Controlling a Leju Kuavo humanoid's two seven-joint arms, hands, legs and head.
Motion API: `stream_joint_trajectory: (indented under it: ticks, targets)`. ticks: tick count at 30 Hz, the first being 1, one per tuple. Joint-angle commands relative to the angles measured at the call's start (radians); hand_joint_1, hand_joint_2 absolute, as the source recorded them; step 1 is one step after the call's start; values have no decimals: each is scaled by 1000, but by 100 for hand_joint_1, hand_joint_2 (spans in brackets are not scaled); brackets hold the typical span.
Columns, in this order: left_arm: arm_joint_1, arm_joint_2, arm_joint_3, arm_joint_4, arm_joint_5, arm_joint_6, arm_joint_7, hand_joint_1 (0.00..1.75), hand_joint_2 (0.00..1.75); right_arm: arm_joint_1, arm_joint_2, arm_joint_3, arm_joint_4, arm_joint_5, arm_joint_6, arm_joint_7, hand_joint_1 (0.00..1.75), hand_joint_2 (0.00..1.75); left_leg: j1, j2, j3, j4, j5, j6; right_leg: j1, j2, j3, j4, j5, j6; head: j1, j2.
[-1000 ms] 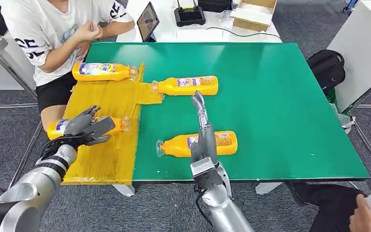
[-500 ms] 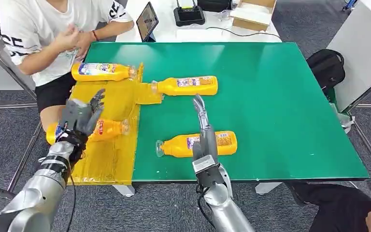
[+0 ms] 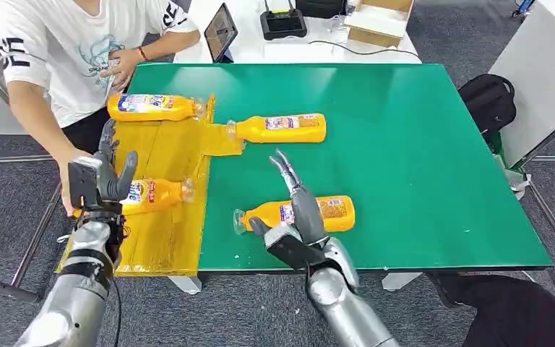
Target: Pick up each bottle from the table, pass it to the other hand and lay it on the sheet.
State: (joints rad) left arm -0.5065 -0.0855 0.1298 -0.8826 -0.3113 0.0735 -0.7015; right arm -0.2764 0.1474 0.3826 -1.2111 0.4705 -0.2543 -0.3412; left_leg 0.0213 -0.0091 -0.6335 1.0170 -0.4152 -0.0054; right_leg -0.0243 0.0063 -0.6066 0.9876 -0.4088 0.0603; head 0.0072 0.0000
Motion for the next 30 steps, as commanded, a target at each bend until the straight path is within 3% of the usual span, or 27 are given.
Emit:
stream_joint_trajectory:
  ticks: [1,7,12,20,30]
  targets:
    - [145,-31,-118,-58,-93,112,15,0,175,-135,-186,-19,170,72,85,97,0,175,-1,-1,7,-2,-2,3,0,-2,8,-3,-2,-2,0,0]
    - [136,-31,-124,-54,-86,91,26,0,175,-125,-177,-21,150,84,91,106,0,175,0,0,4,0,-2,1,1,-1,5,-1,-2,-3,0,0]
    - [167,-43,-171,-58,-99,82,36,0,175,-181,-228,-10,248,84,218,183,0,175,0,0,3,0,-1,2,1,-1,4,-1,-1,-2,0,0]
    - [124,-43,-216,-2,-101,82,49,0,175,-238,-282,78,408,51,361,170,0,175,-1,-1,4,0,-1,2,0,-2,5,-1,-1,-2,0,0]
    - [106,-47,-235,29,-86,86,57,0,175,-284,-300,129,460,49,378,199,0,175,0,0,3,0,-1,2,1,-1,4,-1,-1,-2,0,0]
